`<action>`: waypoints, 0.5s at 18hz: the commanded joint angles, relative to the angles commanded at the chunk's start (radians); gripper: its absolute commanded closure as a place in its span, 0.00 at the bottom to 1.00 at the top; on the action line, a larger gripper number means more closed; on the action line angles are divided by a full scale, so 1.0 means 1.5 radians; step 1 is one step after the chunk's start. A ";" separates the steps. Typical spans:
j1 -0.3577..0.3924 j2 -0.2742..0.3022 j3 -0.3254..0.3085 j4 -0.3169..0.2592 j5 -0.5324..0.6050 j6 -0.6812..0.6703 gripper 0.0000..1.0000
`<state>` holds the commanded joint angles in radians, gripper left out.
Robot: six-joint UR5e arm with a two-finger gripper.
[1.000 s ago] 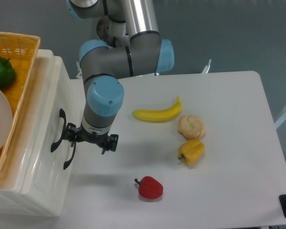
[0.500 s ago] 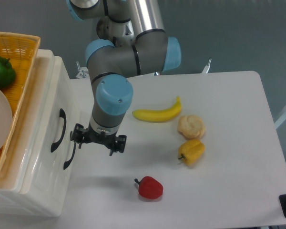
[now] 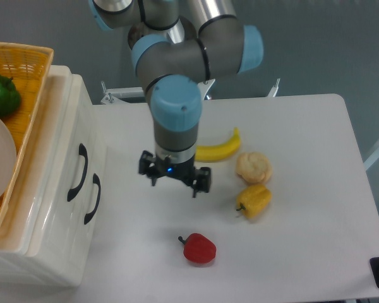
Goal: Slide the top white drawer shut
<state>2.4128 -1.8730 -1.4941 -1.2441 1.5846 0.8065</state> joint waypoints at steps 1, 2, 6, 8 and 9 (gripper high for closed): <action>0.008 0.008 0.001 0.000 -0.001 0.021 0.00; 0.017 0.011 0.001 0.000 -0.001 0.043 0.00; 0.055 0.016 0.001 -0.001 -0.001 0.119 0.00; 0.070 0.034 -0.001 -0.001 0.000 0.151 0.00; 0.082 0.041 -0.005 -0.001 0.001 0.169 0.00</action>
<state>2.5355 -1.8117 -1.5017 -1.2456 1.5861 1.0597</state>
